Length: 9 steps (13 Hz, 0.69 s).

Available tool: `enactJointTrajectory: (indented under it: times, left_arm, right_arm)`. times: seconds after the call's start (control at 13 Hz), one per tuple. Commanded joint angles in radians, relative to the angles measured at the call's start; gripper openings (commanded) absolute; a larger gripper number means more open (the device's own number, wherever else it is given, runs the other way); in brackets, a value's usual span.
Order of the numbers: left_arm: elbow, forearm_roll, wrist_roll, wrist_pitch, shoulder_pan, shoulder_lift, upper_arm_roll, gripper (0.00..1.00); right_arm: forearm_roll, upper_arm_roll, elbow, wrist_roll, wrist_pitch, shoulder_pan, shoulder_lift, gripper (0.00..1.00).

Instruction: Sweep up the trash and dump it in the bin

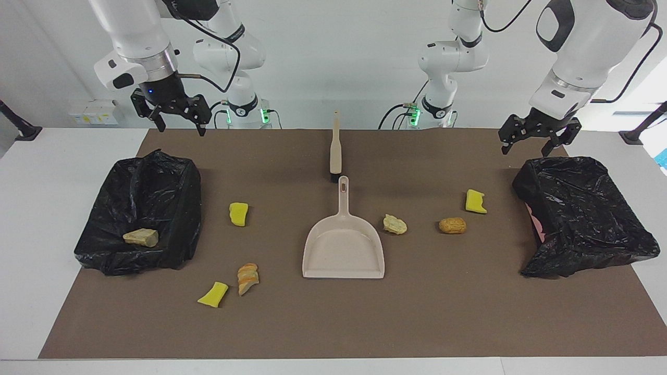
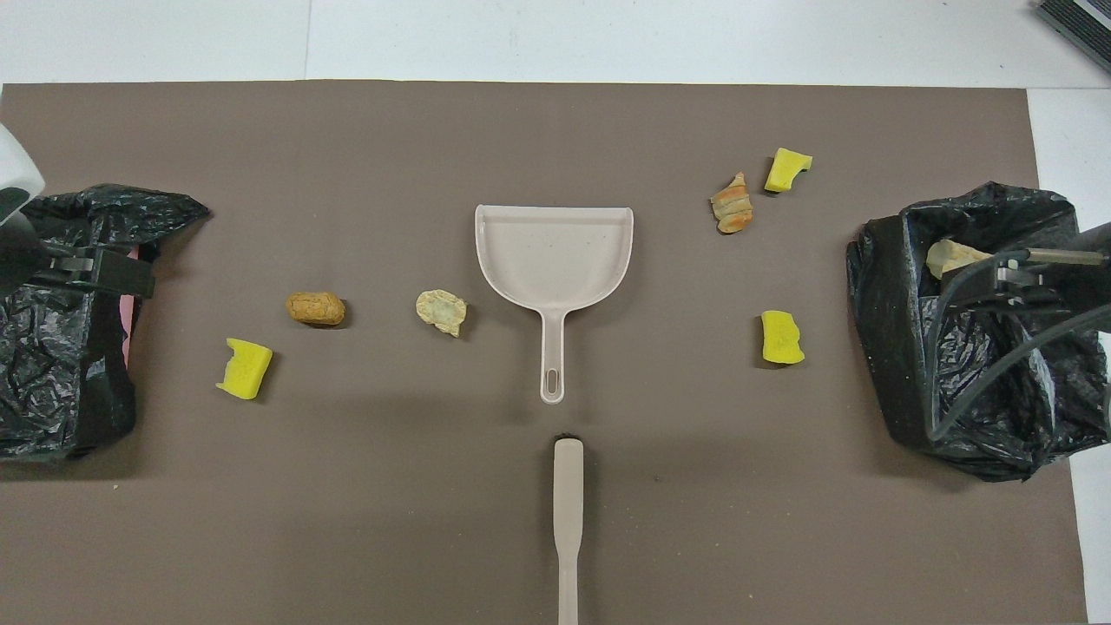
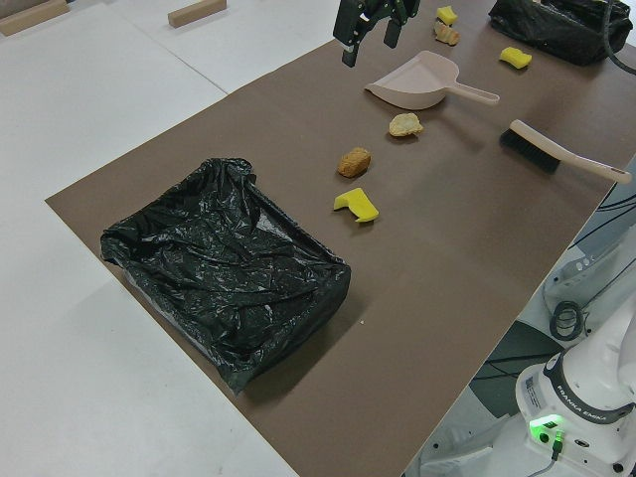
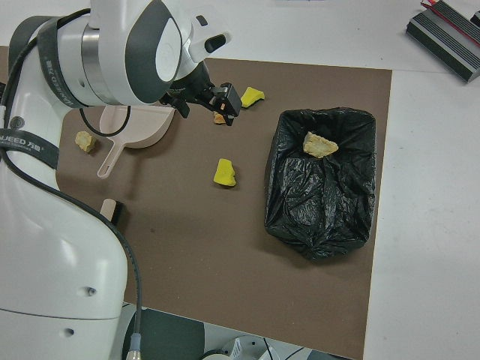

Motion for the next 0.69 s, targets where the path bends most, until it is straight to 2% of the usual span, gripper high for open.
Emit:
enactJointTrajectory:
  times: [0.0,0.62]
  left_arm:
    - [0.010,-0.013,0.021,-0.025,0.002,-0.005,0.004,1.00]
    - [0.004,-0.015,0.019,-0.032,0.002,-0.010,0.004,1.00]
  right_arm:
    - [0.024,0.001,0.003,-0.030,0.017,-0.006,0.005,1.00]
    - [0.027,0.001,0.001,-0.028,0.010,-0.015,0.003,1.00]
